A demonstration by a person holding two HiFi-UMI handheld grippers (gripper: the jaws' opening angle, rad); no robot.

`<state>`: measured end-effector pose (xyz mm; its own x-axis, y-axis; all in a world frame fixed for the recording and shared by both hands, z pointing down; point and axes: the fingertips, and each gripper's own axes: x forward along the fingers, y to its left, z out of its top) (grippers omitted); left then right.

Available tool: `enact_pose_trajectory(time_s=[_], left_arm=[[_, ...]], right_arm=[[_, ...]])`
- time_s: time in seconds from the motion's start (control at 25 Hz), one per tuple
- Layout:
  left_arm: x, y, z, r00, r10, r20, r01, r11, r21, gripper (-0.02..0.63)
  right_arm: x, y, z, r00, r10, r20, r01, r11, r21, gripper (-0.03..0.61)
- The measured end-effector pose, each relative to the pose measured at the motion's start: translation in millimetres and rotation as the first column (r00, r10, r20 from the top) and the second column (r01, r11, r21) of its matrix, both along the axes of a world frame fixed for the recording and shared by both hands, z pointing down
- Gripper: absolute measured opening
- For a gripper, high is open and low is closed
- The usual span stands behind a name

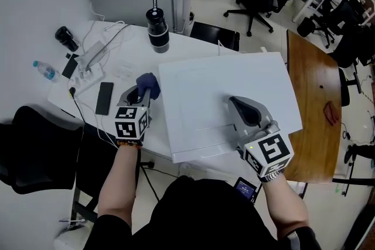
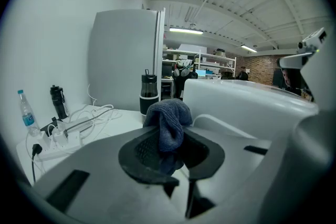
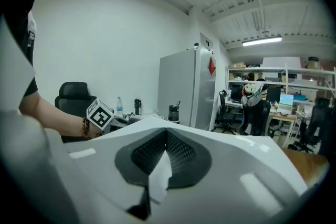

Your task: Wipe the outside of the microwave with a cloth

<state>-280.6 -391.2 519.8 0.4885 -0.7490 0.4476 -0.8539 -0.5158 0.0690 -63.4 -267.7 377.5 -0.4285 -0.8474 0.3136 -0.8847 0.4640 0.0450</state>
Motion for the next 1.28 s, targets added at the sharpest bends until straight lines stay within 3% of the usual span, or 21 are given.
enact_pose_trajectory(time_s=[0.4,0.8,0.96,1.28], left_arm=[[3,87,-102,0.997,-0.076,-0.023,0.079,0.985,0.153,0.066],[48,226,-205,0.993,-0.114,-0.036,0.120,0.930,0.346,0.067],[88,273,-211,0.995,-0.078,-0.061,0.095,0.935,0.341,0.067],[188,353,-201,0.991,0.087,-0.104,-0.053,0.956,0.288,0.067]], right_arm=[[40,62,-18,0.998,-0.029,0.047,0.028,0.999,0.034,0.002],[85,149,-35,0.991,-0.095,0.098,0.088,0.993,0.076,0.000],[101,184,-39,0.987,-0.119,0.111,0.110,0.990,0.084,0.000],[120,244,-44,0.981,-0.151,0.121,0.140,0.985,0.098,0.000]])
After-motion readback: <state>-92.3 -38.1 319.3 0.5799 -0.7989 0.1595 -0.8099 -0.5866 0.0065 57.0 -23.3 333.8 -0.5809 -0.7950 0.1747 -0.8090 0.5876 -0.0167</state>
